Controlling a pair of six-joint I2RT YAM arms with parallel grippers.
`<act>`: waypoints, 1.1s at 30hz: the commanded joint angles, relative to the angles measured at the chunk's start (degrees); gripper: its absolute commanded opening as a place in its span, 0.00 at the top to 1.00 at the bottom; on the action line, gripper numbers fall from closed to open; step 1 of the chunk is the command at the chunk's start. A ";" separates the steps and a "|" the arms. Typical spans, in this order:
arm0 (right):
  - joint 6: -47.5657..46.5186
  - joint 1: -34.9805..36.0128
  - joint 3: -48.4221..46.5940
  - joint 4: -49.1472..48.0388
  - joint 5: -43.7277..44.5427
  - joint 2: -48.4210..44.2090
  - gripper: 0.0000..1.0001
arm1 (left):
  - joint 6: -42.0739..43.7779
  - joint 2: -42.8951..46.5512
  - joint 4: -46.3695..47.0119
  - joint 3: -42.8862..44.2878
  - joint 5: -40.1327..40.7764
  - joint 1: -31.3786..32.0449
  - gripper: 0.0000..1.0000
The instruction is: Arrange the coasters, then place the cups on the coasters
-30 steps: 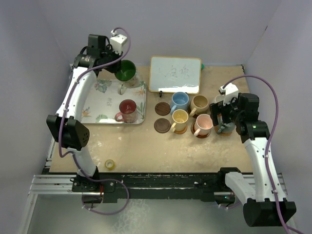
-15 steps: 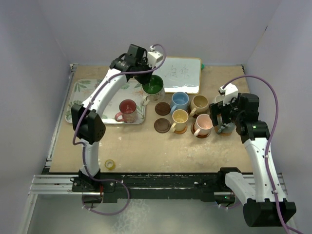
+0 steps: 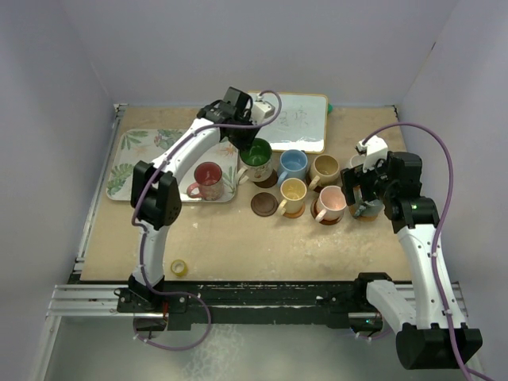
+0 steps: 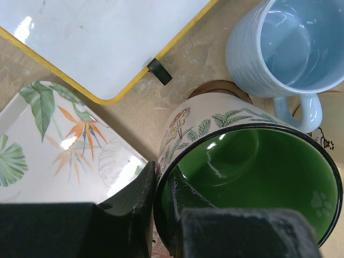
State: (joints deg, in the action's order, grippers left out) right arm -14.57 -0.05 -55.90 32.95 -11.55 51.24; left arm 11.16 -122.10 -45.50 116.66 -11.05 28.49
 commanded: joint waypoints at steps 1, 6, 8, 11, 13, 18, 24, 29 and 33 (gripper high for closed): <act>-0.28 -0.22 -0.09 -0.91 -0.80 -0.92 0.00 | -0.65 1.14 6.51 0.74 -1.87 0.42 0.97; -0.29 -0.27 -0.09 -0.95 -0.84 -0.81 0.00 | -0.14 0.18 6.47 0.62 -1.69 0.58 0.97; -0.28 -0.21 -0.09 -0.96 -0.76 -0.75 0.00 | -0.02 -0.14 6.40 0.66 -1.62 0.70 0.97; -0.22 -0.21 -0.09 -0.96 -0.67 -0.78 0.00 | 0.25 -0.69 6.31 0.69 -1.01 0.76 0.97; -0.28 -0.29 -0.04 -0.95 -0.67 -0.81 0.00 | 0.22 -1.21 6.48 0.83 -0.87 0.78 0.97; -0.28 -0.21 -0.06 -0.95 -0.64 -0.86 0.00 | 0.26 -2.82 5.76 2.45 -0.65 1.37 0.97; -0.23 -0.23 -0.08 -0.95 -0.67 -0.95 0.00 | 0.80 -4.77 4.66 4.24 -0.47 1.69 0.97; -0.29 -0.21 -0.01 -0.94 -0.58 -0.95 0.00 | 1.09 -5.76 3.80 5.69 -0.59 2.00 0.97; -0.29 -0.23 0.00 -0.91 -0.50 -0.98 0.00 | 1.16 -6.07 3.74 6.41 -0.72 2.18 0.97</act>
State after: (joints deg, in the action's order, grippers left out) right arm -14.57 -0.05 -55.88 32.95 -11.53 51.24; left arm 11.81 -129.54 -44.62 118.43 -10.00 30.06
